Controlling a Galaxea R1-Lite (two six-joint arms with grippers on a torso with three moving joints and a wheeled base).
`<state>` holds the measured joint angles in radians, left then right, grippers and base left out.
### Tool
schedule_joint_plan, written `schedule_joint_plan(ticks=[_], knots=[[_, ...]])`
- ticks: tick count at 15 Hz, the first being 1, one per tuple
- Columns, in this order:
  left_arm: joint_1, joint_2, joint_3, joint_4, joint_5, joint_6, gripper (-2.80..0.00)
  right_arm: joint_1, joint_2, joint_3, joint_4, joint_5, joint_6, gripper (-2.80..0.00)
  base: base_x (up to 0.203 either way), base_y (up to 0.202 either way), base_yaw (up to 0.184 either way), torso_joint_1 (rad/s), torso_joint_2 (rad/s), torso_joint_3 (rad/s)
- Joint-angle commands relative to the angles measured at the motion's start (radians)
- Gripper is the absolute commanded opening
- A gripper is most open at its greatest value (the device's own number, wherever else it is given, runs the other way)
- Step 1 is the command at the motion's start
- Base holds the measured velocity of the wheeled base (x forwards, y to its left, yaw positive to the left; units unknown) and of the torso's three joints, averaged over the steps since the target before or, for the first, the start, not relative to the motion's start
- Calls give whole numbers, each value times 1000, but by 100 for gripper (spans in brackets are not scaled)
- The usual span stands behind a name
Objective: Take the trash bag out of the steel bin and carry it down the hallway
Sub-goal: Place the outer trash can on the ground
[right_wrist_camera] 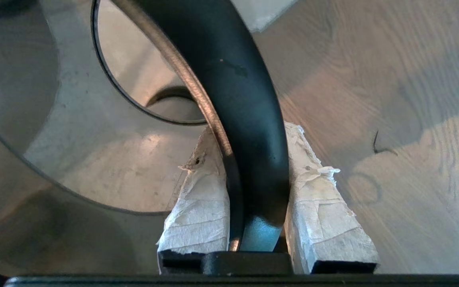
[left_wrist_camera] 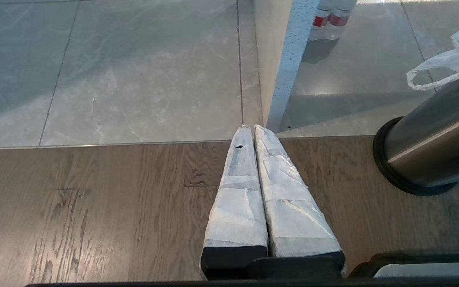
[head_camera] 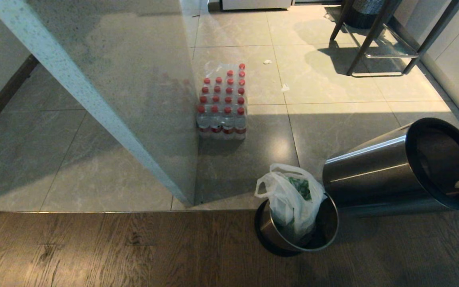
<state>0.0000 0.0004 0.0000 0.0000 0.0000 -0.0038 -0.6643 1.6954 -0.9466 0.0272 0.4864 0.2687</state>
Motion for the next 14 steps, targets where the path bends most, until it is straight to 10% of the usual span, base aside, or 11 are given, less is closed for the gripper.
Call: schedule_joint_plan(ticks=[1, 14], knots=[[0, 1, 0, 0, 0, -1, -280, -4, 77, -9, -8, -7, -1, -280, 0, 0, 0, 0, 0, 0], [0, 1, 0, 0, 0, -1, -280, 3, 488, 30, -346, -182, -37, -280, 0, 0, 0, 0, 0, 0]])
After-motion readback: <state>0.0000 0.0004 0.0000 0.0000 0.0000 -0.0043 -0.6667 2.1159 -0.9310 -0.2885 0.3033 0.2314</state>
